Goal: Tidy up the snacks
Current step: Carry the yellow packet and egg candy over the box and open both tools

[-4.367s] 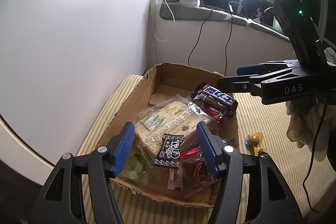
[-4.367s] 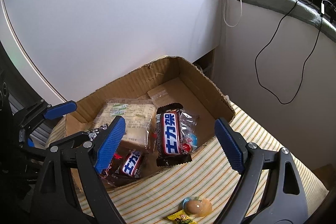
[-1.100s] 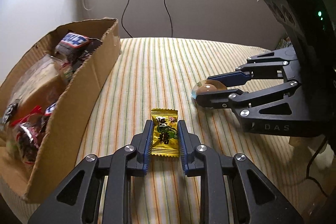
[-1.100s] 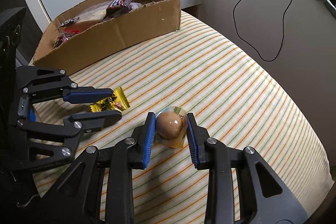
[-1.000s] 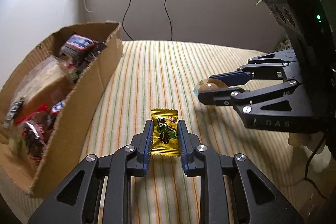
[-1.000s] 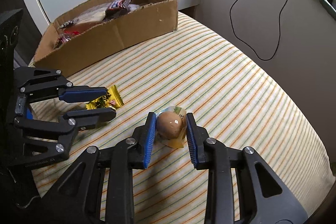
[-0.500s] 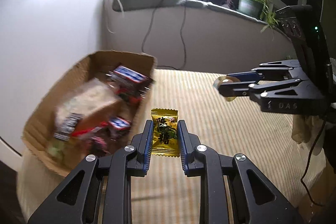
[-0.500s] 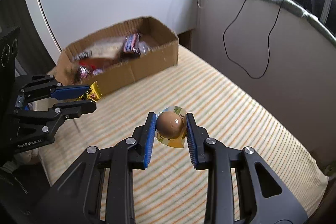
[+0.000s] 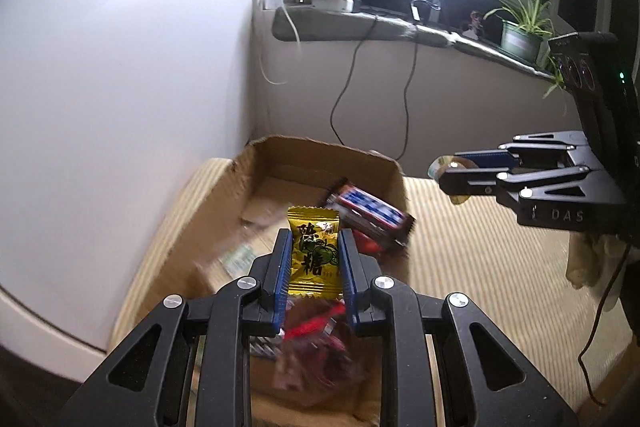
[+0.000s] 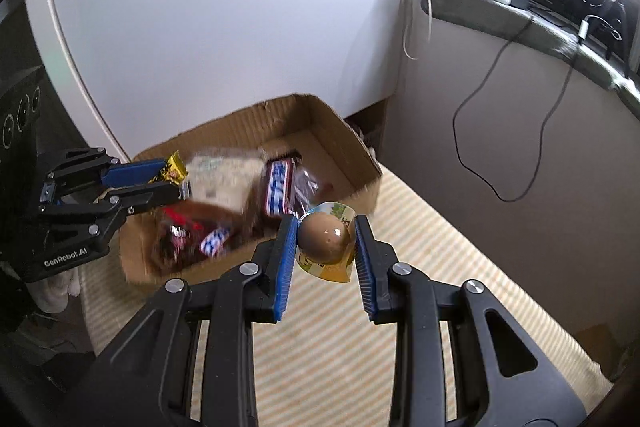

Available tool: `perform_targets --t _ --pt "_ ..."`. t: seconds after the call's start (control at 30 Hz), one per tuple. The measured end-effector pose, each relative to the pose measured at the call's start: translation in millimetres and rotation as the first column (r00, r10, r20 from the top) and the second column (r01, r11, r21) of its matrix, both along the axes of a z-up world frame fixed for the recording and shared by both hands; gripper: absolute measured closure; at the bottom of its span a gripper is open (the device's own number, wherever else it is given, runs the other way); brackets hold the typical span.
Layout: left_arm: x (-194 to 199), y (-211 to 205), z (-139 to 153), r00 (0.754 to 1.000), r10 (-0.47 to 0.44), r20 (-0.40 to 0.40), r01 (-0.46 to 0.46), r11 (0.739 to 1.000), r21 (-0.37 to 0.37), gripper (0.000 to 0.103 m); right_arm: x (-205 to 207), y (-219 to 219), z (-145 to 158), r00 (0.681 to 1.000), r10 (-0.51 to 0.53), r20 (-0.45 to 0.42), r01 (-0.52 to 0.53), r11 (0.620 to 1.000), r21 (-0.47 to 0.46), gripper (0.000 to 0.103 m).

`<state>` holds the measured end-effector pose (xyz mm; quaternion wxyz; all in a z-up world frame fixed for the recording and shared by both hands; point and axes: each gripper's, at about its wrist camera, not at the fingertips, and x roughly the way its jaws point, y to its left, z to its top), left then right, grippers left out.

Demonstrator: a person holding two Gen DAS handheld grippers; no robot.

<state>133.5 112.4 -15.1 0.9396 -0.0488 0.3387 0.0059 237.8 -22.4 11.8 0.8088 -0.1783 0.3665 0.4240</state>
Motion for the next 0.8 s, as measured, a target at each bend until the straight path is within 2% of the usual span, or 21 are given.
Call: perform_targets --t 0.33,0.8 --pt "28.8 13.5 -2.0 1.0 -0.005 -0.005 0.005 1.0 0.003 0.082 28.3 39.0 -13.5 0.999 0.007 -0.033 -0.007 1.0 0.001 0.074" --pt "49.2 17.4 -7.1 1.0 -0.022 -0.022 0.022 1.0 0.008 0.082 56.0 60.0 -34.0 0.998 0.005 -0.068 -0.006 1.0 -0.024 0.074"
